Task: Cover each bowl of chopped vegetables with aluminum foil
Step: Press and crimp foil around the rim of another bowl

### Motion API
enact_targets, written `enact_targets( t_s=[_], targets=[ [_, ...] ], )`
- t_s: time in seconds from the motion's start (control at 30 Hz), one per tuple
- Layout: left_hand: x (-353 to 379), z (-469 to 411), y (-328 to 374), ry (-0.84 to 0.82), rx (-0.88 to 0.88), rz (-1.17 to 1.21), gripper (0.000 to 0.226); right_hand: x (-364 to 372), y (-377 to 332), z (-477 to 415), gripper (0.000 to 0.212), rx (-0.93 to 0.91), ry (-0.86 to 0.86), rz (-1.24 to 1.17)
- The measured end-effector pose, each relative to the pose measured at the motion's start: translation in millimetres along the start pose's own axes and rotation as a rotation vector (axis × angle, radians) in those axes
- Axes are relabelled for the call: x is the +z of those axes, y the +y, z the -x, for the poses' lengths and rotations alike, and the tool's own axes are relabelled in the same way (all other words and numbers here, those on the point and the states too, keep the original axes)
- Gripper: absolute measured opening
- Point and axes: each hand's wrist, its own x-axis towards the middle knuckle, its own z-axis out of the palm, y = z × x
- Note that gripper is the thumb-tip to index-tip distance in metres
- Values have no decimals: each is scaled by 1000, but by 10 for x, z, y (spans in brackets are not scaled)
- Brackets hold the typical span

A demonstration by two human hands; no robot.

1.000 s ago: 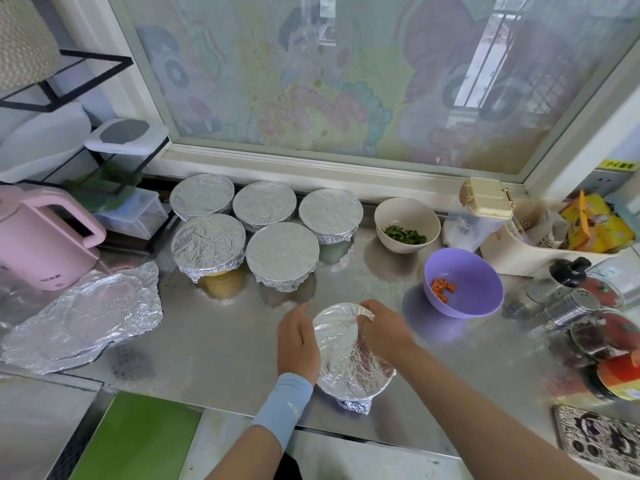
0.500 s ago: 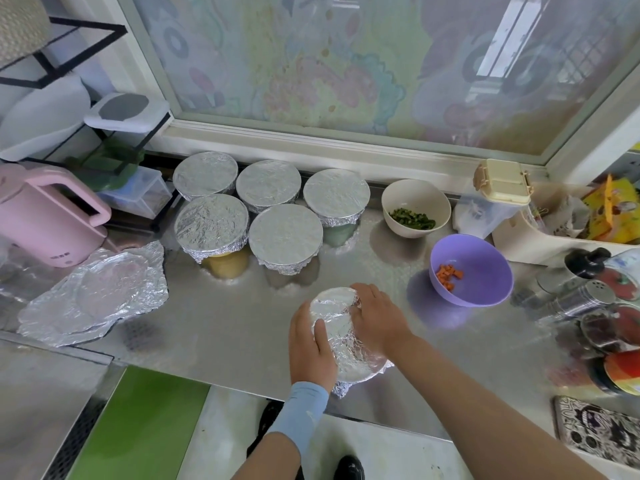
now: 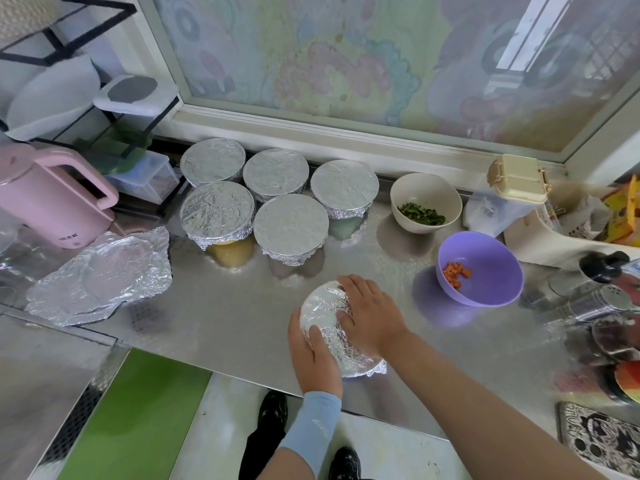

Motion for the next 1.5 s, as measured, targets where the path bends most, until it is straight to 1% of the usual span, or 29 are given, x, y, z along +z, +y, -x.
enact_targets(
  t_s=[0.07,0.13,0.23,0.3,0.37,0.43,0.47,0.53,0.57,0.73,0.83,0.9,0.97,1.03,1.1,1.2,1.27,1.37,1.5],
  targets=[
    [26,-92,-2,33,-39,91,43,21,-4,-1,64,40,11,-29],
    [25,-211,-33,31,-51,188,42,40,-27,8,67,92,16,-61],
    [-10,-330,-37,-59,-63,233,42,58,-69,20,69,150,16,-60],
    [-55,-376,-4,-130,-62,169,44,41,-99,21,71,181,8,-25],
    [-102,-431,65,-193,25,17,47,-2,-119,-4,74,190,8,84],
    [-121,-521,115,-267,132,-99,47,-38,-119,-51,77,119,-9,171],
    [-114,-566,142,-309,148,-127,45,-47,-114,-76,77,50,-32,192],
    [-94,-625,175,-371,116,-183,38,-49,-103,-119,75,-85,-69,220],
    [-81,-638,177,-381,96,-200,36,-40,-90,-133,73,-119,-72,228],
    [-33,-691,125,-357,100,-183,34,10,-62,-114,73,-97,-54,197],
    [-47,-736,123,-404,99,-189,34,5,-73,-102,72,-84,-40,176],
    [-70,-772,148,-442,93,-264,35,-7,-85,-86,72,-69,-44,176],
    [-94,-770,156,-398,125,-357,39,-12,-109,-72,73,-48,-45,172],
    [-116,-667,145,-263,165,-370,40,-5,-140,-63,74,-14,-42,171],
    [-102,-469,113,-156,111,-274,39,-9,-161,-53,75,22,-35,165],
    [-22,-300,105,-84,-1,-77,37,-7,-177,-32,78,36,-30,161],
    [18,-359,102,-41,-29,-38,32,-10,-195,-33,79,69,-19,120],
    [25,-472,88,-56,-33,-3,29,22,-201,-27,73,123,-6,86],
    [-42,-563,113,-190,-13,-69,33,21,-242,14,73,195,-15,96]
  ],
)
